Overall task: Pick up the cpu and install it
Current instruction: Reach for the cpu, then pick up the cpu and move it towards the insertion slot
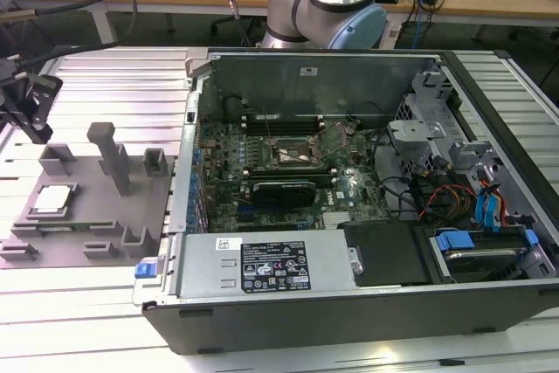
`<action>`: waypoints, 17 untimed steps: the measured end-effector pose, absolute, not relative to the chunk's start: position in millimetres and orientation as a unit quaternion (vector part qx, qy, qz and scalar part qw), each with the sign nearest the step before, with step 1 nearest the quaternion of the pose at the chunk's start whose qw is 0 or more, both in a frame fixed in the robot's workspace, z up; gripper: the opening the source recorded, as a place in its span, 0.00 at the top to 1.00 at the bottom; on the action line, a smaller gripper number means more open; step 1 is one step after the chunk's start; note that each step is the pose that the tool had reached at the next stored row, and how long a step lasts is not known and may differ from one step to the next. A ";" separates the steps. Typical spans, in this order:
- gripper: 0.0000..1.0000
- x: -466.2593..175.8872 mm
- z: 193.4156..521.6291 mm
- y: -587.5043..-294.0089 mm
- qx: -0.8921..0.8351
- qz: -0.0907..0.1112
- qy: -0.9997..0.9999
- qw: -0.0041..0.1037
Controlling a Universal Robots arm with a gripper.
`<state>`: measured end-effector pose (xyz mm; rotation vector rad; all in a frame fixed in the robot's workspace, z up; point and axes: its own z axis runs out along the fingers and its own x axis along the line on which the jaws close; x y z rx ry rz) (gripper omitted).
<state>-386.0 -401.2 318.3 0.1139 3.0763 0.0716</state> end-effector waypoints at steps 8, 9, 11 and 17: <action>0.89 -386.0 318.3 -401.3 0.037 0.023 0.999 0.031; 0.89 -386.0 318.3 -401.4 0.037 0.023 0.999 0.031; 0.89 -386.0 318.3 -401.4 0.037 0.023 0.999 0.031; 0.89 -386.1 317.3 -401.4 0.037 0.023 0.999 0.031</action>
